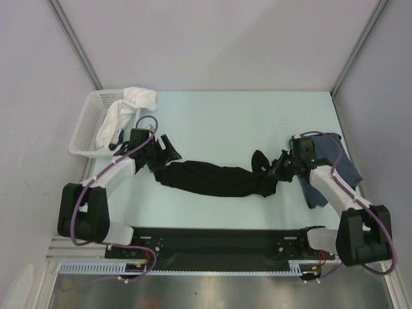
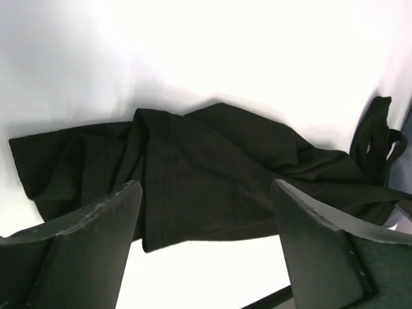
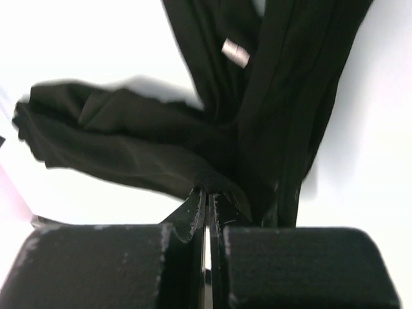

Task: Fold and stack the tank tops
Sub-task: Flatten the tank top out

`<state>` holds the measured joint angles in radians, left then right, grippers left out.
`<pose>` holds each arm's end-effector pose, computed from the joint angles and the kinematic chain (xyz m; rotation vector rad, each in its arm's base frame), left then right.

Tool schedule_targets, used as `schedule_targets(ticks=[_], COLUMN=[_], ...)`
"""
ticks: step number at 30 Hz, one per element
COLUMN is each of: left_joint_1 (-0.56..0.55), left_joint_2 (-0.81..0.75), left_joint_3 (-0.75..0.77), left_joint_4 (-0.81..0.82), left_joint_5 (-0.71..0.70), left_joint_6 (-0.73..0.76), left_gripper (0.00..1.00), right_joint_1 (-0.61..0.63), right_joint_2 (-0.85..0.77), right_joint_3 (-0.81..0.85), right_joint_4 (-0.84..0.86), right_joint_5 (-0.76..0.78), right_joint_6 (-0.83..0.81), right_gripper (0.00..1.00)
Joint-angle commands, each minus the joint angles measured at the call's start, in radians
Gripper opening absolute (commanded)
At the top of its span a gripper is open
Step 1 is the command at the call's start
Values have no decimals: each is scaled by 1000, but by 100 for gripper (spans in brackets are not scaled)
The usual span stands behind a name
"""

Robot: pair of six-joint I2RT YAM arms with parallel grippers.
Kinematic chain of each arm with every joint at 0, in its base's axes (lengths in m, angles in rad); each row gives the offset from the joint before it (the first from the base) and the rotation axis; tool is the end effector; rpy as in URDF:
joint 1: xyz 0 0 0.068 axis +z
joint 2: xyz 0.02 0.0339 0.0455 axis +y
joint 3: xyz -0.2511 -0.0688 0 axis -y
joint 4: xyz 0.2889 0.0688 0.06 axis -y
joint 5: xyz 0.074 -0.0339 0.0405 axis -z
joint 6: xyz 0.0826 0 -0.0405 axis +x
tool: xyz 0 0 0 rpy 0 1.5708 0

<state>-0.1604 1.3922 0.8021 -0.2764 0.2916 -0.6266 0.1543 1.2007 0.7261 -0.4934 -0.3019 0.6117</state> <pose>0.3397 -0.0790 0.1330 -0.4483 2.4752 -0.6945 0.2929 0.0704 0.1430 0.4721 2.5730 0.6722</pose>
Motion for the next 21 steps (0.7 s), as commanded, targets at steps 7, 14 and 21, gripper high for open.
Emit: schedule_targets(ticks=[7,14,21], left_joint_1=[-57,-168,-226], left_joint_2=[-127,-154,-176], left_joint_3=[-6,-147,-283], left_joint_4=[23,57,198], left_joint_5=[-126,-163,-149], left_joint_6=[65,74,28], left_gripper=[81,67,63], right_joint_1=[-44,-58,-56], right_joint_2=[172,269,264], right_joint_3=[131,107,67], right_joint_4=[154,274,322], right_joint_5=[83,47,63], right_joint_6=[-27,-15,-12], right_gripper=[0,0,0])
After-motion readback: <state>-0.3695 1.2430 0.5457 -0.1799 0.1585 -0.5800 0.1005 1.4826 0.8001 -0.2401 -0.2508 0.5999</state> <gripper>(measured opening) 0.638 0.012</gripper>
